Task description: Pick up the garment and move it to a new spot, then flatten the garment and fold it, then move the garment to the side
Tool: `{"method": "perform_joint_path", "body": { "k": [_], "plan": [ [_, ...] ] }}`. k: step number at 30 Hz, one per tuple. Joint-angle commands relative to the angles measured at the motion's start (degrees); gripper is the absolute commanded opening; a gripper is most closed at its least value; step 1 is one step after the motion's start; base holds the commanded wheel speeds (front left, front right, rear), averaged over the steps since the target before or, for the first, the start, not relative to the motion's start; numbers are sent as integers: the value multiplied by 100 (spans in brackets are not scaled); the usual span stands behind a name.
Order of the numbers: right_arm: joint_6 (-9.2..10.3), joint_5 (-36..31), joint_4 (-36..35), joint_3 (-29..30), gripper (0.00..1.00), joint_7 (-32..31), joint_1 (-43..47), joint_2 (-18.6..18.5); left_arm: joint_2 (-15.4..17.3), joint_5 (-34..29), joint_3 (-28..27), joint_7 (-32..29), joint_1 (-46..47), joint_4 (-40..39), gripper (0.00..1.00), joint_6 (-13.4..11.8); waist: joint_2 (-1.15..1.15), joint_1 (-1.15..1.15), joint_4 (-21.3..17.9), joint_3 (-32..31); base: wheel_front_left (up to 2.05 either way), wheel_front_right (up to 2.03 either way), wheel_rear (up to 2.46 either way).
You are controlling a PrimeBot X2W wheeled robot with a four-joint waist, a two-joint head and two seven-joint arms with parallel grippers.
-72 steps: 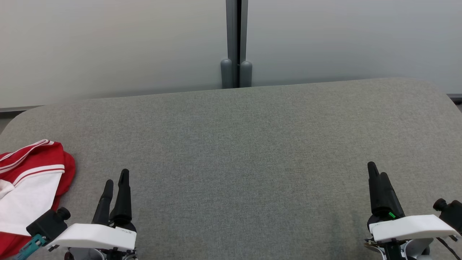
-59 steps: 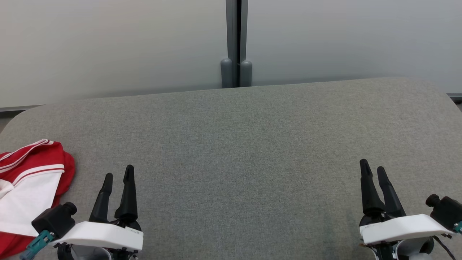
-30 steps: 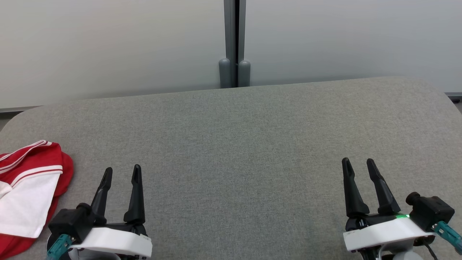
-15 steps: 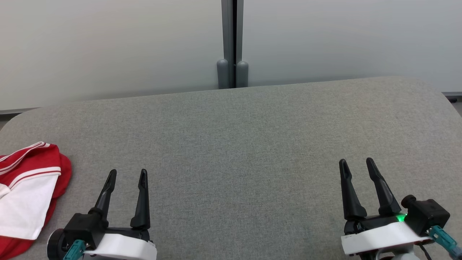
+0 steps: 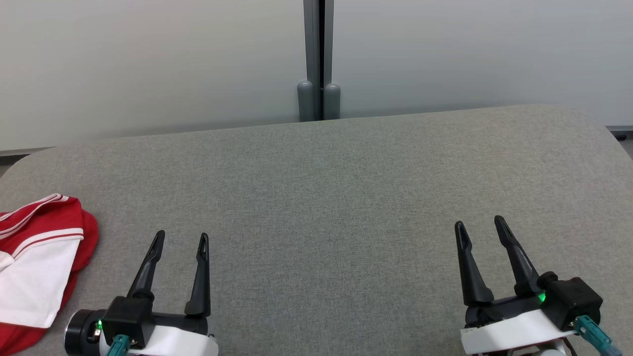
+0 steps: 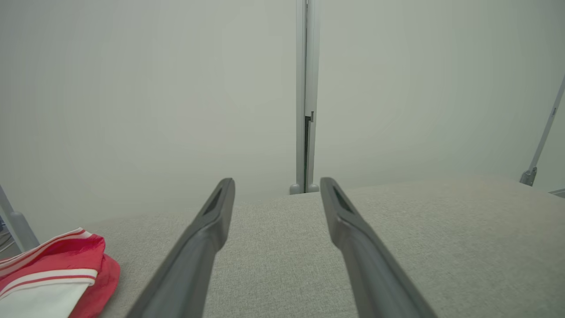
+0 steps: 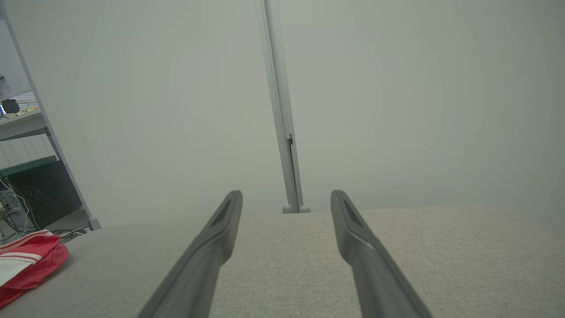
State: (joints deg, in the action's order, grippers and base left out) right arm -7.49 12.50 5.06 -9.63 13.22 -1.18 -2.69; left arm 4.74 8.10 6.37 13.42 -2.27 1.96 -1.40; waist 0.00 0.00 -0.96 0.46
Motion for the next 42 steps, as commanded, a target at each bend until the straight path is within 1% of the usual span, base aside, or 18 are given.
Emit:
{"method": "perform_joint_path", "body": {
  "k": [1,15,30,33,36,41,42],
  "plan": [
    [0,-157,-41,-23,100,70,14,-29,14,-172,7,48,-64,-49,100,4,0,0,0,7,0,0,0],
    [0,-690,-87,-175,100,211,83,-31,-15,-742,68,184,-106,-93,100,33,0,0,-2,-3,0,0,0],
    [0,-706,-42,-231,100,209,121,-30,-52,-764,82,185,-131,-68,100,91,0,0,86,11,0,0,0],
    [0,-720,-25,-273,100,209,131,-28,-64,-731,73,185,-58,-45,100,71,0,0,256,34,0,0,0],
    [0,-746,-12,-312,100,209,152,-27,-83,-706,76,185,17,-35,100,69,0,0,550,66,0,0,0],
    [0,-769,3,-330,100,208,139,-27,-98,-684,75,178,37,-30,100,83,0,0,1175,140,0,0,0],
    [0,-800,26,-373,100,208,106,-27,-110,-681,78,178,39,-32,100,82,0,0,1445,174,0,0,0]
  ]
}}
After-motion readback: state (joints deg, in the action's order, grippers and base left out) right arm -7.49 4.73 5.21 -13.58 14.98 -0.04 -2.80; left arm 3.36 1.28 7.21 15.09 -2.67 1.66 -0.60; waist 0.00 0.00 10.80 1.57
